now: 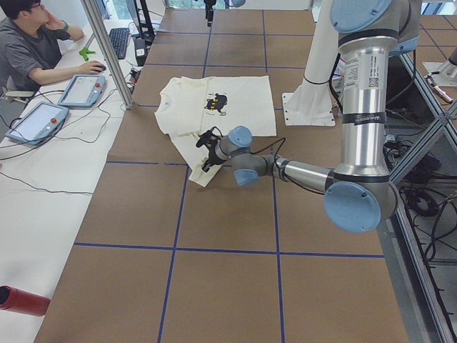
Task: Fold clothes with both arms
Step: 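Fold the held sleeve with the left gripper across the chest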
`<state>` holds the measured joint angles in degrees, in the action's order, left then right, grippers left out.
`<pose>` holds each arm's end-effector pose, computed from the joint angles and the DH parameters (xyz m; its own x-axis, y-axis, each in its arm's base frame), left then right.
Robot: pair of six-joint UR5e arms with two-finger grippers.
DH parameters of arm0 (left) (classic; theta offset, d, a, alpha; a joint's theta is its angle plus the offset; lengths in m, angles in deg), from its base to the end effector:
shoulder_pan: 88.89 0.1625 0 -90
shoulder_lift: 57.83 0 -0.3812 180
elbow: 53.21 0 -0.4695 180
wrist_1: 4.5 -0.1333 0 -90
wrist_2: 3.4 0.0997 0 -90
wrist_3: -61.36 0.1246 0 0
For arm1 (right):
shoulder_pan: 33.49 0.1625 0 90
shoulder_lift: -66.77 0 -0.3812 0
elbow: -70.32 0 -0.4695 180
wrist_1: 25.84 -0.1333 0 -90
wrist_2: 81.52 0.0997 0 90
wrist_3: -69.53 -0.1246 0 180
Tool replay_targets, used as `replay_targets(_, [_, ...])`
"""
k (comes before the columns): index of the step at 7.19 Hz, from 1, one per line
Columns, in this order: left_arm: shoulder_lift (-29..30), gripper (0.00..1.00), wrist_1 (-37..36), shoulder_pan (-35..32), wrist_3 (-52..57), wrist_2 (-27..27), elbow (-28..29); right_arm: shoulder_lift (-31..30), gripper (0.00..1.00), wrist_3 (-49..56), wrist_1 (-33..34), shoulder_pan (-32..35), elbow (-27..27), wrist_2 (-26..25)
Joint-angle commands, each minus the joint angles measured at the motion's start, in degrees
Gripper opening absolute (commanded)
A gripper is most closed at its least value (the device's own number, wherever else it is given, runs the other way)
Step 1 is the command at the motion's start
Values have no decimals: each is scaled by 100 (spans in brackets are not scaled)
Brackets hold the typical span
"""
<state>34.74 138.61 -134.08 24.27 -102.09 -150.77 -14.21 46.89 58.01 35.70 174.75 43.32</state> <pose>0.3657 -0.5306 0.4272 0.6749 0.4394 -0.5927 0.1125 0.7327 0.6712 -0.1649 -0.6088 0.3918 0.7345 -0.1997 0.6486 0.0284 0.9639 0.2647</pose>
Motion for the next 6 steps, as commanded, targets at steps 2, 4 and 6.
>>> replay_targets(2, [2189,0,-2507,-166,-96,-55,36,-200,100,1143,61,393,-229,49])
replay_targets(4, [3498,0,-3774,-113,-768,-37,341,-235,100,1147,44,420,-256,31])
replay_targets(6, [5096,0,-3904,0,-1463,-46,1636,-252,100,1086,26,446,-256,23])
